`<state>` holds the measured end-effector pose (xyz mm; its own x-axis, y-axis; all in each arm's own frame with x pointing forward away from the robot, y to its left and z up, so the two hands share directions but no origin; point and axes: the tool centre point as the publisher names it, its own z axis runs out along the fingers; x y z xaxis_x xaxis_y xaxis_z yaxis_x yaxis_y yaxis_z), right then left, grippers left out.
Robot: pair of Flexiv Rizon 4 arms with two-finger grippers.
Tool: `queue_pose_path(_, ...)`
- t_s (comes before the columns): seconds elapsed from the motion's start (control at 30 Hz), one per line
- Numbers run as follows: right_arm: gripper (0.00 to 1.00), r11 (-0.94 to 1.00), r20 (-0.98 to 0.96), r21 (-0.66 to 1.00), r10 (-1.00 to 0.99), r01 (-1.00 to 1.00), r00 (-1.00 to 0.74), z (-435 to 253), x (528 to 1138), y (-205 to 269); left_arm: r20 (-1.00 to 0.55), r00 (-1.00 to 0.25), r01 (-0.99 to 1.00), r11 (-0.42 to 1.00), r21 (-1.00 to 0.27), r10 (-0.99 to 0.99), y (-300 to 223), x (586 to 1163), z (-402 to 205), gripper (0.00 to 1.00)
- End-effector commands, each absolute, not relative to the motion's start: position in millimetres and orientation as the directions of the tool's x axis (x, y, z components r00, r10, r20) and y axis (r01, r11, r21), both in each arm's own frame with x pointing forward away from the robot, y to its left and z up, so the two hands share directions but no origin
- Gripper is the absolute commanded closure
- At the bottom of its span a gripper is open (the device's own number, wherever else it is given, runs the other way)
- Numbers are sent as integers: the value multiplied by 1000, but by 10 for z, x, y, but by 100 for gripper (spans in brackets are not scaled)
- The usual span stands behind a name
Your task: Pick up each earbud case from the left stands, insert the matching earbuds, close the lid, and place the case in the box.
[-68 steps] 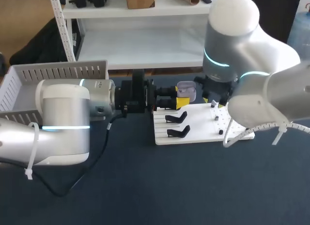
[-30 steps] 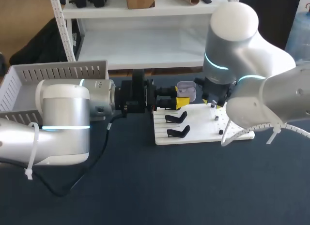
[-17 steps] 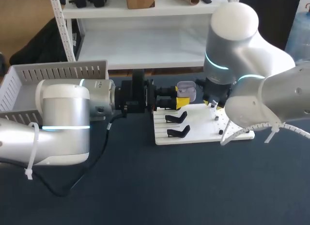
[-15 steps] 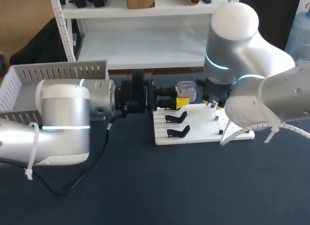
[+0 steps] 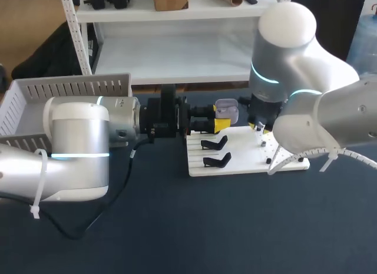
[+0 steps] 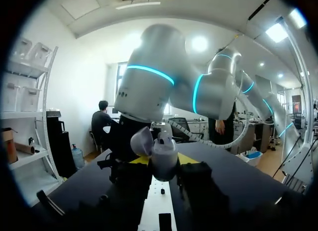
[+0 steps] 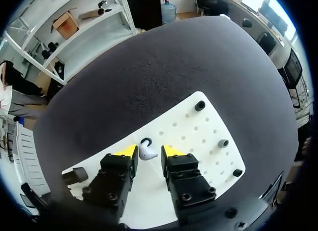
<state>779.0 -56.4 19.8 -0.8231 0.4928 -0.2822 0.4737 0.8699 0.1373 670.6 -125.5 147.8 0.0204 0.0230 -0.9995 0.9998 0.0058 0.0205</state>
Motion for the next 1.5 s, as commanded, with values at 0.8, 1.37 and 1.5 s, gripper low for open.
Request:
queue_pose_path(0.8,100,868,-281,140,497,477,-821,629,7599,-682,-1000,22,1000,8,22,20,-1257,6706,1472,100)
queue_pose_path(1.37,100,977,-230,93,210,194,-950,1777,7240,-781,-1000,22,1000,8,22,20,-1257,6706,1472,100)
queue_pose_path(1.5,100,989,-243,76,140,125,-960,2029,7102,-751,-1000,22,1000,8,22,20,-1257,6706,1472,100)
